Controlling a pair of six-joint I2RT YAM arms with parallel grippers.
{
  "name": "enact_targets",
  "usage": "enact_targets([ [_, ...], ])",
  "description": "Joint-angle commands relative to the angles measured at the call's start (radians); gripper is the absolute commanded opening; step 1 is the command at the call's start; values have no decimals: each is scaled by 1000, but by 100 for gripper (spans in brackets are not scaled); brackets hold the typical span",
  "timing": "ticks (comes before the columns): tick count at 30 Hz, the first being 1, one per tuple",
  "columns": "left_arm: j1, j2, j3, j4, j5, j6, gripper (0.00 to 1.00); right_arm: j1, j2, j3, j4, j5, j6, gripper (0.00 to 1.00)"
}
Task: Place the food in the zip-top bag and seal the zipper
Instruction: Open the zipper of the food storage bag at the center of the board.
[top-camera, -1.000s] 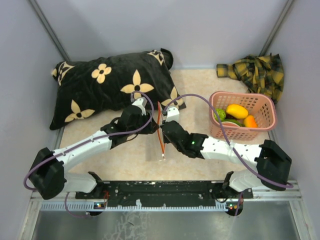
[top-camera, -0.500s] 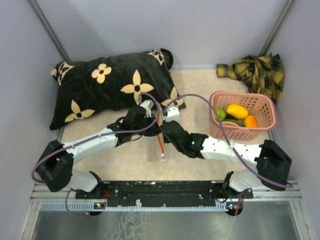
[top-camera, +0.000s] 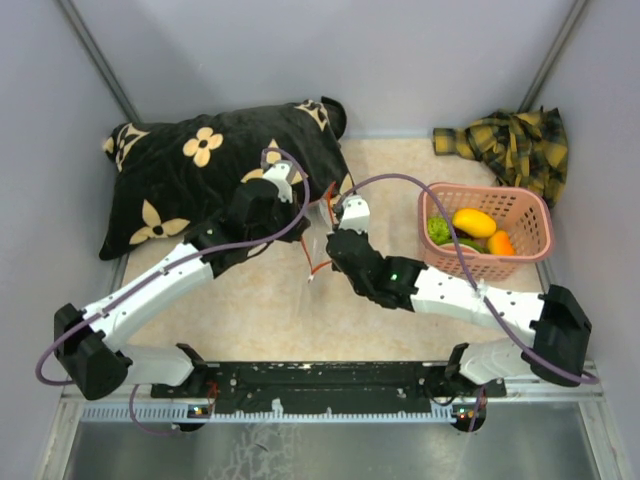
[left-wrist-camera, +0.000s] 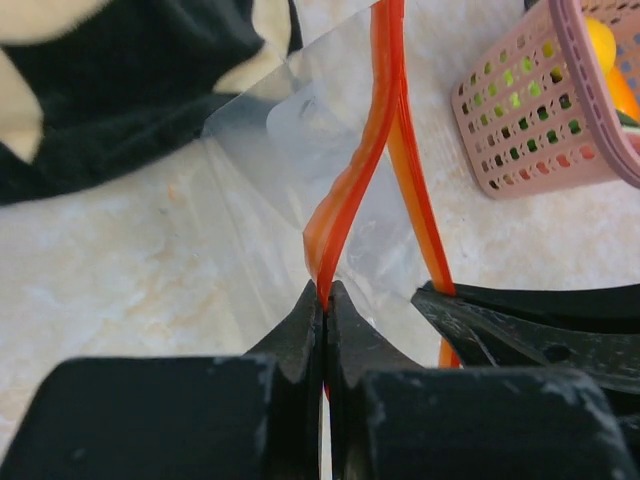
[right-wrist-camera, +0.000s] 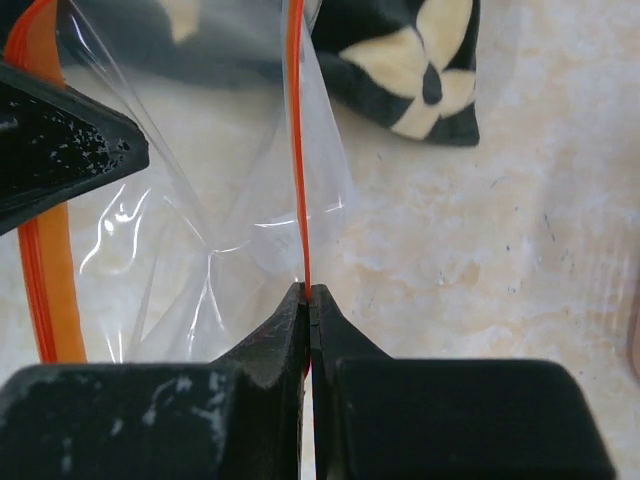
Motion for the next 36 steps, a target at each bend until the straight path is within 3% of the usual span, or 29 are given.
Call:
enact_targets([
  [1, 2, -12, 143, -148, -118, 137, 0, -5, -60, 124, -11, 61, -21, 0],
  [5, 2, 4, 244, -229, -239, 205, 0, -26, -81, 202, -39, 15, -33, 0],
  [15, 2, 14, 214, -257, -395, 364, 0, -141, -105, 143, -64, -198, 74, 0],
  [18, 3, 15, 163, -219, -329, 338, 0, -167, -84, 125, -32, -270, 84, 0],
  [24, 3, 88, 188, -236, -169, 295, 0, -177, 26, 238, -68, -390, 48, 0],
  [31, 3, 62, 291, -317, -295, 325, 0, -177, -16, 342, -146, -333, -25, 0],
  [36, 2, -23, 242, -286, -340, 365, 0, -177, -59, 345, -247, -259, -37, 0],
])
